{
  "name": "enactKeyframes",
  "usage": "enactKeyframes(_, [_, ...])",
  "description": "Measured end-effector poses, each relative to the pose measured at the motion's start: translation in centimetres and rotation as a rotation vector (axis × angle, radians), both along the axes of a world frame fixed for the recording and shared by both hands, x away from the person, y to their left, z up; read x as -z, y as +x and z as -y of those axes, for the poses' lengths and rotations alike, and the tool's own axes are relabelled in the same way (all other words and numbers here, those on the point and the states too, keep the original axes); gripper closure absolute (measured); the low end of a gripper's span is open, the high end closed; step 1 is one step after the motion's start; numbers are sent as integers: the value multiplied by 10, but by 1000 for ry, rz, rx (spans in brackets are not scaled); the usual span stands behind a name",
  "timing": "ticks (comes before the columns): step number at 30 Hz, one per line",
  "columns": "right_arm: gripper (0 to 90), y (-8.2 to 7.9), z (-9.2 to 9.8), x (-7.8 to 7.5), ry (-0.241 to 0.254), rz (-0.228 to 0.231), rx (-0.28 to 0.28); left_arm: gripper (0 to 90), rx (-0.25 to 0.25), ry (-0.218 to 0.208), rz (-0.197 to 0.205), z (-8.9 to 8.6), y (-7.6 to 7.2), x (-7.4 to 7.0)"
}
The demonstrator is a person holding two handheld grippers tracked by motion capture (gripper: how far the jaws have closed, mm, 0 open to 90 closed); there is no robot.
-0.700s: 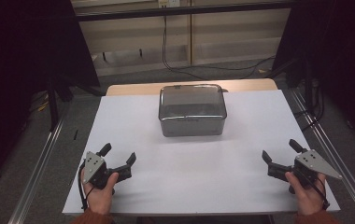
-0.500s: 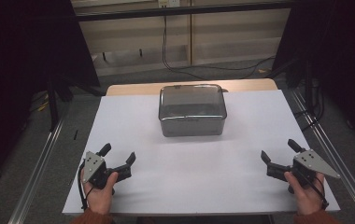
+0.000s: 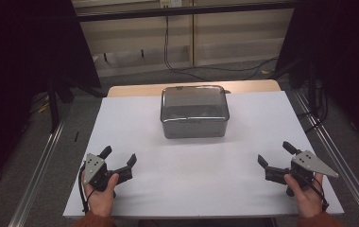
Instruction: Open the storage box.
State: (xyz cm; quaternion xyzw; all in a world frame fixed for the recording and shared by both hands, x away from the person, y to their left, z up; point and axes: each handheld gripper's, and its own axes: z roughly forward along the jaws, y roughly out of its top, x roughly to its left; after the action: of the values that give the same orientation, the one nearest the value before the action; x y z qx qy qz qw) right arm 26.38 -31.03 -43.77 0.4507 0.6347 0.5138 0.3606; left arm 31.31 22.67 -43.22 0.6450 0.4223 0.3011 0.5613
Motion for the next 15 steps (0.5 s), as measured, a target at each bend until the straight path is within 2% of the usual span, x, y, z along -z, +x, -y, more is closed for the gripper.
enactKeyframes(4, [5,3,-5,-1,-1,11,-13,31,2,-14,7,-1,0,0])
enactKeyframes(7, [2,4,-8,-3,-11,18,-13,31,2,-4,10,-1,-1,1])
enactKeyframes(8, [3,4,-11,-4,-6,18,-22,31,3,-15,8,-1,-2,1])
enactKeyframes(15, [5,10,-22,-6,5,19,-55,32,9,-1,13,0,-2,1])
